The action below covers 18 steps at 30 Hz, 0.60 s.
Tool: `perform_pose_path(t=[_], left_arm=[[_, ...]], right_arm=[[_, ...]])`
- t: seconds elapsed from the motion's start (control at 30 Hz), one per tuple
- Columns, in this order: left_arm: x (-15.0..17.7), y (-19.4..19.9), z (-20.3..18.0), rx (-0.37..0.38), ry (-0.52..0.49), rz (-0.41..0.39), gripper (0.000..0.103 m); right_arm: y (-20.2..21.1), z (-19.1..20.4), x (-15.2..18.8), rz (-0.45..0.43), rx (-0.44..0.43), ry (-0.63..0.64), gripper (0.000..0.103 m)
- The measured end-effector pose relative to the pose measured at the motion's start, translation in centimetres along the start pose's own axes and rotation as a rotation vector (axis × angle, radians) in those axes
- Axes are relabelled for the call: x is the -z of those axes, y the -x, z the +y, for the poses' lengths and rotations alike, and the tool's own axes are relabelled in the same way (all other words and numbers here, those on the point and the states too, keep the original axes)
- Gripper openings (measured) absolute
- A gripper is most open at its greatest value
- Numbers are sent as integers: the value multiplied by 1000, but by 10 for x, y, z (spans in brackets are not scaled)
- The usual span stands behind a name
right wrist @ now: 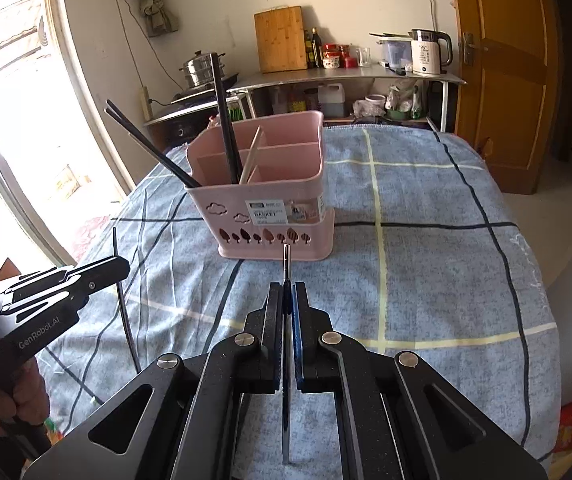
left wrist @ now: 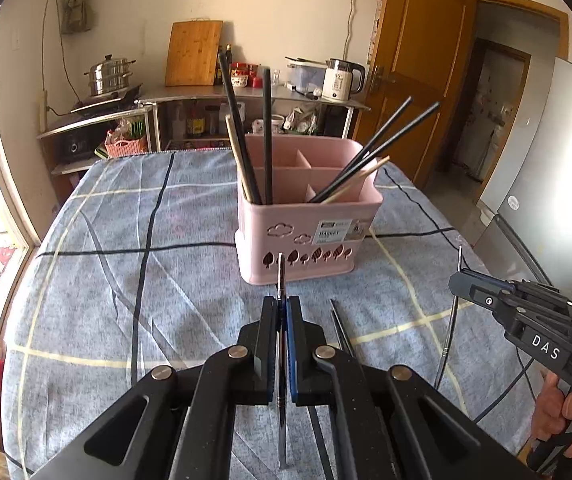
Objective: Organize utensils
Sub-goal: 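Lift the silver chopsticks and carry both tools over the pink basket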
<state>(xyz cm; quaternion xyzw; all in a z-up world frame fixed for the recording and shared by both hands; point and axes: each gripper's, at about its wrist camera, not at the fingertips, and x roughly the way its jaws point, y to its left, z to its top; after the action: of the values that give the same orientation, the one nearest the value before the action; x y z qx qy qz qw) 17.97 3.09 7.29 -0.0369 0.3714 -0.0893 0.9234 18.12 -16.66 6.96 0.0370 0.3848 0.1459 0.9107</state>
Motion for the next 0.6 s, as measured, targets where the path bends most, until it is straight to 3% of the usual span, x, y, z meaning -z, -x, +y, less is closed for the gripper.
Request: perform_pose_path(t=[0.2,0.6], left_arm=[[-13,14,-1,15,-11,-51,4],[5,29,-7,33,-23,-48,4]], right_arm=[[14,0,-9,-57,-1,9,4],[31,1,5,-60,-14,21,4]])
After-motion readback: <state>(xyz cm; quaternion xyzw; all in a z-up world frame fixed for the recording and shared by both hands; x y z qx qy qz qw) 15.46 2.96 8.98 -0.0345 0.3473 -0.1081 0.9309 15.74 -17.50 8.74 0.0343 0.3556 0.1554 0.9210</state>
